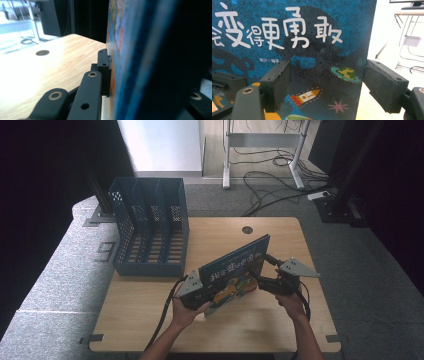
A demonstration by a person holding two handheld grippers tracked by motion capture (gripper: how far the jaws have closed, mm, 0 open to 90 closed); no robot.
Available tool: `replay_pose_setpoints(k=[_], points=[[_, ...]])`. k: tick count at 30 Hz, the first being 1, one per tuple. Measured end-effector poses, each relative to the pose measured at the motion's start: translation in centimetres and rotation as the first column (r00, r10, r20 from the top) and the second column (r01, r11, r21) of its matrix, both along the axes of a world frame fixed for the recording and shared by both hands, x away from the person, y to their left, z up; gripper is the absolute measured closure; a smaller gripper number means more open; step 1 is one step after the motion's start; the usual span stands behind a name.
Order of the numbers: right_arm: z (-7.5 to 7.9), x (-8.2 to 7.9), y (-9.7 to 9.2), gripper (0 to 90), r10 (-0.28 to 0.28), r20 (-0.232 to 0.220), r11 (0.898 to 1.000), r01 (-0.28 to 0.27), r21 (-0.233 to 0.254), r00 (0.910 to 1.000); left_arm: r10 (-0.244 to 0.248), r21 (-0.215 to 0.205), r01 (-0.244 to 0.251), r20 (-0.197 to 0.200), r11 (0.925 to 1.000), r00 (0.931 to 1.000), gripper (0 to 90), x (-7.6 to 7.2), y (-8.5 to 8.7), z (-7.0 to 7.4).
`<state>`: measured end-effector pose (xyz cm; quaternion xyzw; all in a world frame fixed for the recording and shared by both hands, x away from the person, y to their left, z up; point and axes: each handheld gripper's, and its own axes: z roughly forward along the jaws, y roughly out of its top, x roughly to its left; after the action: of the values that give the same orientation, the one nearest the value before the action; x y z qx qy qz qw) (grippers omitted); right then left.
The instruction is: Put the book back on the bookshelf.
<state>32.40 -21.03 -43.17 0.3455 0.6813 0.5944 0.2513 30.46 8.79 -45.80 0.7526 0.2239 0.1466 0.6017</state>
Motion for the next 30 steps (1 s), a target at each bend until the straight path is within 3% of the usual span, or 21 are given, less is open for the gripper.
replay_pose_setpoints(k=[1, 9, 14, 21, 27, 30], points=[[-0.1, 0.0, 0.0, 23.0, 0.003, -0.004, 1.000, -0.003, 0.002, 1.0000, 0.015, 0.006, -0.016, 0.015, 0.9999, 0.9998, 81.8, -0.2, -0.1, 0.0], [-1.1, -1.0, -1.0, 23.2, -0.025, -0.005, 0.999, 0.025, 0.025, 0.9997, 0.038, -0.043, -0.039, -0.029, 0.9983, 0.9989, 82.5, 0.1, 0.4, 0.2], [-2.2, -1.6, -1.8, 23.6, -0.049, -0.023, 0.998, 0.050, 0.028, 0.9985, 0.053, -0.071, -0.057, -0.054, 0.9959, 0.9971, 82.7, 0.2, 1.3, 1.5], [-2.9, -2.0, -2.3, 23.7, -0.064, -0.039, 0.998, 0.064, 0.012, 0.9972, 0.069, -0.095, -0.071, -0.024, 0.9929, 0.9973, 82.7, -0.1, 2.1, 2.7], [-3.4, -2.0, -2.5, 23.7, -0.079, -0.055, 0.997, 0.079, 0.005, 0.9954, 0.082, -0.092, -0.084, -0.025, 0.9922, 0.9963, 82.6, -0.2, 3.0, 3.4], [-3.7, -2.0, -2.6, 23.6, -0.080, -0.059, 0.997, 0.080, -0.001, 0.9950, 0.089, -0.115, -0.093, -0.037, 0.9891, 0.9953, 82.6, -0.2, 3.7, 3.7]])
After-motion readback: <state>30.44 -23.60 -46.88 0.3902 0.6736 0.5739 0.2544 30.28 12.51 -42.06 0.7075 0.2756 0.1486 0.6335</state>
